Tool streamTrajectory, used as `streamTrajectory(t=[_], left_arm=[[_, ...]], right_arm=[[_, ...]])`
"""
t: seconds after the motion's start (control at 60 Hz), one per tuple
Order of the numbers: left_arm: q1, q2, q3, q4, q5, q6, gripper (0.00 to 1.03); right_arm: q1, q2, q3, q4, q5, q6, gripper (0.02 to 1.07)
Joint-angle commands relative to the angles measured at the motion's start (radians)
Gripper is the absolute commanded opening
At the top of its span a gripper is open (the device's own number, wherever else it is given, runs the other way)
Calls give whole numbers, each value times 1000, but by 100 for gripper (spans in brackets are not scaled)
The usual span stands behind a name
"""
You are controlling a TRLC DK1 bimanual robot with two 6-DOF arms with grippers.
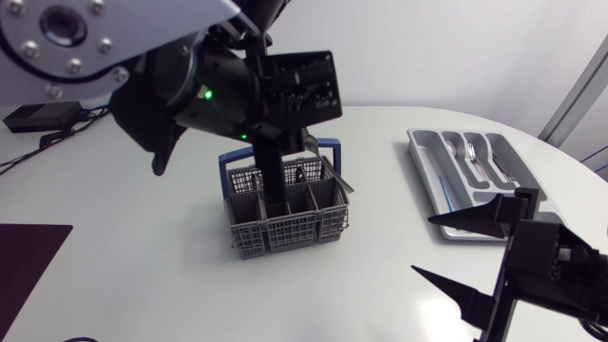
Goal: Sort the cutlery from the basket into the organizer compartments.
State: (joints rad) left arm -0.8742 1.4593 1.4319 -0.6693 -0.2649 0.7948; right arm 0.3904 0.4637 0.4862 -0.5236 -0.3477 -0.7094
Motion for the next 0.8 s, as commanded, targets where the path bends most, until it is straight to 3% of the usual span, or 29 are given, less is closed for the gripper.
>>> streamTrajectory(t=[0.0,0.15,0.35,0.65,0.783], left_arm=[[-9,61,51,-38,9,-147,4],[-11,131,90,-62,90,-304,4],[4,204,140,-107,204,-413,4],[-6,263,182,-119,293,-483,4],[-12,274,183,-121,314,-494,4]], right_arm=[[62,-10,-31,39,56,91,85],[71,12,-40,117,76,145,84],[73,61,-52,200,99,154,80],[119,187,-78,358,134,140,61],[139,260,-80,428,170,134,61]])
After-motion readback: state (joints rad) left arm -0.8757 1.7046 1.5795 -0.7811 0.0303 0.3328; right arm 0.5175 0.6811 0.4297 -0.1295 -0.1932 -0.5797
